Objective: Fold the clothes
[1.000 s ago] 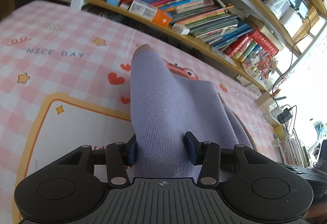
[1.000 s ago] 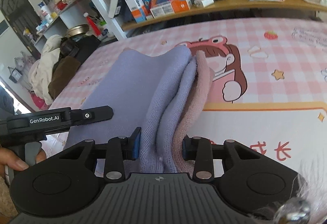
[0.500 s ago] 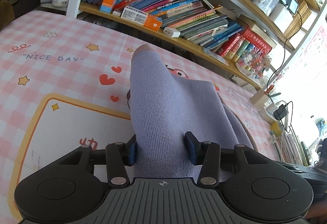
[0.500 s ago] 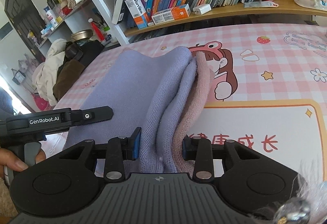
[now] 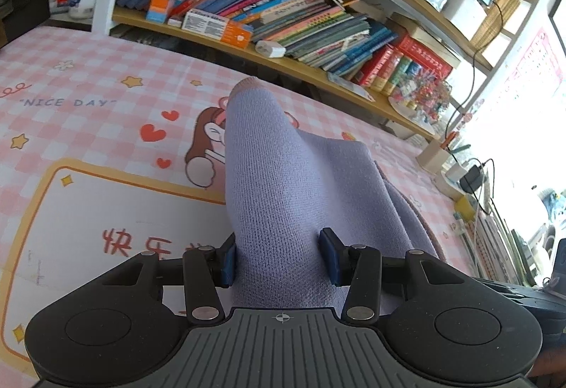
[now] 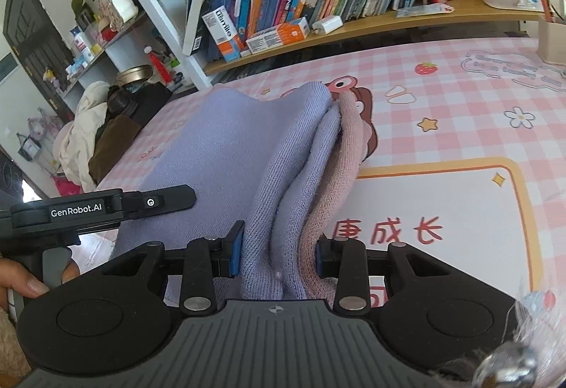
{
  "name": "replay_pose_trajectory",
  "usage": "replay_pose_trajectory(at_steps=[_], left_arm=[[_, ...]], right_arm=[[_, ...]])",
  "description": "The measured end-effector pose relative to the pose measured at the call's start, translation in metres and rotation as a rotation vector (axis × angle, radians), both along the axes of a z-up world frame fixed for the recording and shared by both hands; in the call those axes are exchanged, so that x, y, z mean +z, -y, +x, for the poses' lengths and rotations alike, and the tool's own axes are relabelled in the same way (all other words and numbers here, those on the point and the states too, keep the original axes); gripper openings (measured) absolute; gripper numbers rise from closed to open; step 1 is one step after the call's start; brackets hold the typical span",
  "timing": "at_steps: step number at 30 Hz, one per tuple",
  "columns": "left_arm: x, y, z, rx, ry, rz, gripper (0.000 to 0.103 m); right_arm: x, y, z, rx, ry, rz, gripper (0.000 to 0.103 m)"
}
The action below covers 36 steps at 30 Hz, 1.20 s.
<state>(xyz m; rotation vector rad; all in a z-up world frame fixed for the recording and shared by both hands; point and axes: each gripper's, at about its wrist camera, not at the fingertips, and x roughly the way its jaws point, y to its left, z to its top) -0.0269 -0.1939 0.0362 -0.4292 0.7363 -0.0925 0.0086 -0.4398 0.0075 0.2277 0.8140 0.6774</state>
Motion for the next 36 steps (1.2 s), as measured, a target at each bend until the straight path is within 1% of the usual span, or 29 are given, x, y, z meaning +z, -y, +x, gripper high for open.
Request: replay_pose_trajectory(at_steps=[8, 19, 26, 36], left_arm=[[0.001, -0.001, -0.002, -0.004, 0.004, 0.008, 0.045], [-0.004, -0.024, -0.002, 0.005, 0.005, -0.018, 0.045], [-0.007, -0.053, 0.001, -0.004, 0.001, -0.029, 0.045], [-0.012, -0.110, 0.006, -0.023, -0.017, -0.033, 0.045]], right_arm=[[0.001, -0.001, -0.001, 0.001, 0.008, 0.003, 0.033], [0.004, -0.023, 0.003, 0.015, 0.013, -0.025, 0.033], [0.007, -0.054, 0.003, 0.011, 0.019, -0.048, 0.033], [0.007, -0.113, 0.004, -0.005, 0.002, -0.056, 0.033]])
